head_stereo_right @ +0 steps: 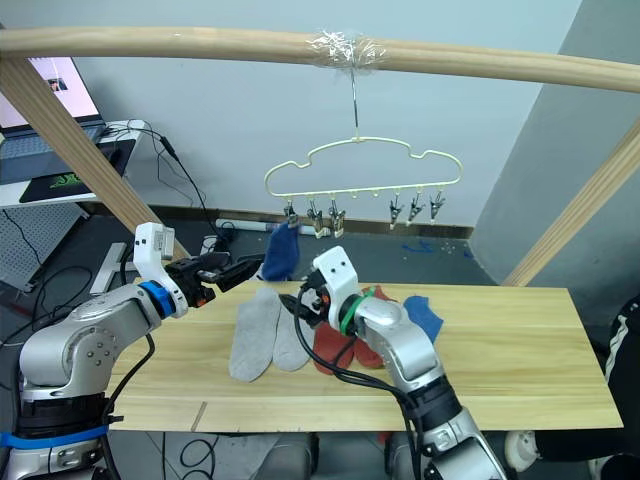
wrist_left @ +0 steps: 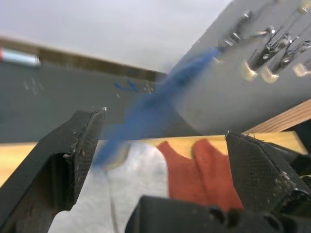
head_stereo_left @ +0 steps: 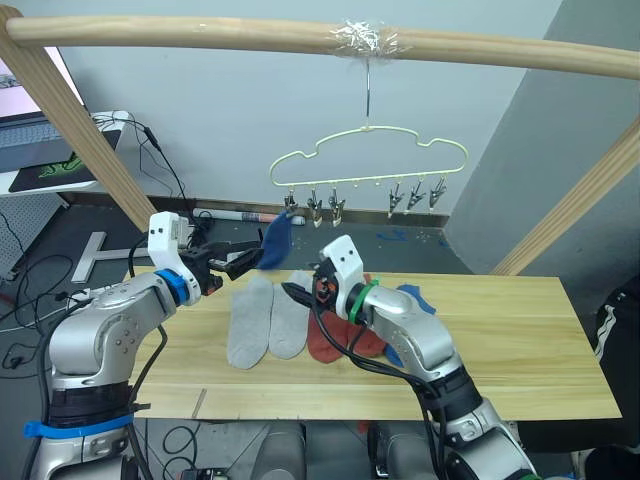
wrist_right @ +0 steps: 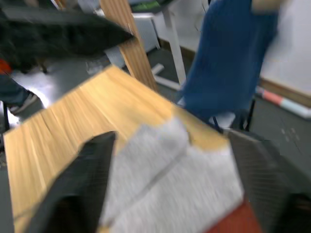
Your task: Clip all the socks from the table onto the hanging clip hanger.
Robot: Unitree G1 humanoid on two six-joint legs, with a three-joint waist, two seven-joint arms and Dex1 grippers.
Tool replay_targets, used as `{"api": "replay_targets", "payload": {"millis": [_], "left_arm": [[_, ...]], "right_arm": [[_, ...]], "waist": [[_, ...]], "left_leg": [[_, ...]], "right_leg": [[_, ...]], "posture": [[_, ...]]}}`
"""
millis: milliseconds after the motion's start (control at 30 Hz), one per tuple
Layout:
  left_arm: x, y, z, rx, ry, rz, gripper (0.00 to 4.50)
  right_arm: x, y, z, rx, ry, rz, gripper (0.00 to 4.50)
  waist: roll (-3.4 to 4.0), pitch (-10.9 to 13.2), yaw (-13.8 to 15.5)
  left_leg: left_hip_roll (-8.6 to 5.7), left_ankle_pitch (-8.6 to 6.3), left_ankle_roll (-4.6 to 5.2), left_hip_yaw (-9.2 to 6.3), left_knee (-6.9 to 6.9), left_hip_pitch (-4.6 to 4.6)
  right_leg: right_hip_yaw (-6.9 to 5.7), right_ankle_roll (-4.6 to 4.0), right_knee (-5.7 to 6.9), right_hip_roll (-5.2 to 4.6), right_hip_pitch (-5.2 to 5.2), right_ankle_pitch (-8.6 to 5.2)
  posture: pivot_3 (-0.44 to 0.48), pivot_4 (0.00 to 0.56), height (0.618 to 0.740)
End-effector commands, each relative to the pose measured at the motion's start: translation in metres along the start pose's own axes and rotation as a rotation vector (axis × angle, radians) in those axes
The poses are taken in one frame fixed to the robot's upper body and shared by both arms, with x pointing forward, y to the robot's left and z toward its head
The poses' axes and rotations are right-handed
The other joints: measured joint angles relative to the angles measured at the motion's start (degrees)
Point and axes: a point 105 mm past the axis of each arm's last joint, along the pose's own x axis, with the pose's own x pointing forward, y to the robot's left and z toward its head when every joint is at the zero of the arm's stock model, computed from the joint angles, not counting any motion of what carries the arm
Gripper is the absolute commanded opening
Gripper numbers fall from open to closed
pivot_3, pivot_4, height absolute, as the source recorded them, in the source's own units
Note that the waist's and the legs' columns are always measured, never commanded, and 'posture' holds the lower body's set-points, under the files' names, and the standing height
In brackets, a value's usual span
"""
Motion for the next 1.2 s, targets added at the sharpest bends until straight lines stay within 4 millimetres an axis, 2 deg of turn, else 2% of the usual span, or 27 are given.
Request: {"api": "replay_targets", "payload": {"millis": [33,100,200,300,467,633,933,1200], "left_arm": [[0.003,-0.016,0.016,0.148,-0.085,-0.045,4.50],[0.012,-0.029,0.019,0.213,-0.130,-0.059,4.50],[0.021,-0.045,0.016,0.259,-0.162,-0.094,4.50],[0.033,-0.057,0.024,0.297,-0.245,-0.088,3.89],[0.052,-0.083,0.028,0.314,-0.314,-0.089,2.42],[0.064,-0.092,0.029,0.310,-0.358,-0.029,2.42],[0.083,-0.076,0.025,0.321,-0.389,0.152,2.42],[0.103,-0.074,0.030,0.323,-0.423,0.176,2.42]], "right_arm": [[-0.014,-0.001,0.007,-0.044,-0.039,-0.011,4.46],[-0.031,-0.014,0.010,-0.107,-0.053,-0.064,4.46],[-0.050,-0.021,0.022,-0.127,-0.096,-0.087,4.46],[-0.070,-0.024,0.034,-0.195,-0.125,-0.080,4.50],[-0.094,-0.025,0.050,-0.272,-0.154,-0.059,4.50],[-0.106,-0.028,0.063,-0.317,-0.171,-0.066,4.50],[-0.114,-0.022,0.092,-0.343,-0.235,-0.011,4.50],[-0.120,-0.032,0.101,-0.372,-0.235,-0.040,4.50]], "waist": [[0.00,0.00,0.08],[0.00,0.00,0.15],[-0.01,-0.01,0.38],[0.00,-0.01,0.27],[-0.01,-0.01,-0.01],[-0.01,-0.01,-0.84],[0.00,0.00,-1.04],[0.00,0.00,-1.00]], "left_leg": [[0.01,0.00,0.00,-0.01,0.00,-0.03],[0.01,0.00,0.00,-0.01,0.00,-0.13],[-0.02,0.00,0.00,0.01,0.03,-0.20],[0.00,0.00,0.00,0.00,0.05,-0.19],[0.01,0.00,0.01,0.01,0.09,-0.20],[-0.01,0.00,0.02,-0.01,0.15,-0.20],[0.00,0.00,0.03,-0.02,0.37,-0.19],[-0.03,0.00,0.03,-0.03,0.47,-0.21]], "right_leg": [[-0.02,-0.01,0.01,0.01,-0.03,-0.01],[-0.02,0.00,0.01,0.02,-0.12,-0.01],[0.01,0.05,0.00,0.01,-0.15,0.02],[0.01,0.08,0.04,0.05,-0.17,0.04],[0.03,0.12,0.04,0.10,-0.15,0.06],[0.04,0.17,0.05,0.09,-0.12,0.09],[0.06,0.26,0.10,0.15,-0.04,0.14],[0.05,0.32,0.10,0.14,0.01,0.18]], "posture": [[0.192,0.163,0.740],[0.183,0.162,0.740],[0.167,0.163,0.740],[0.149,0.167,0.740],[0.129,0.172,0.740],[0.122,0.176,0.740],[0.095,0.185,0.740],[0.087,0.186,0.740]]}}
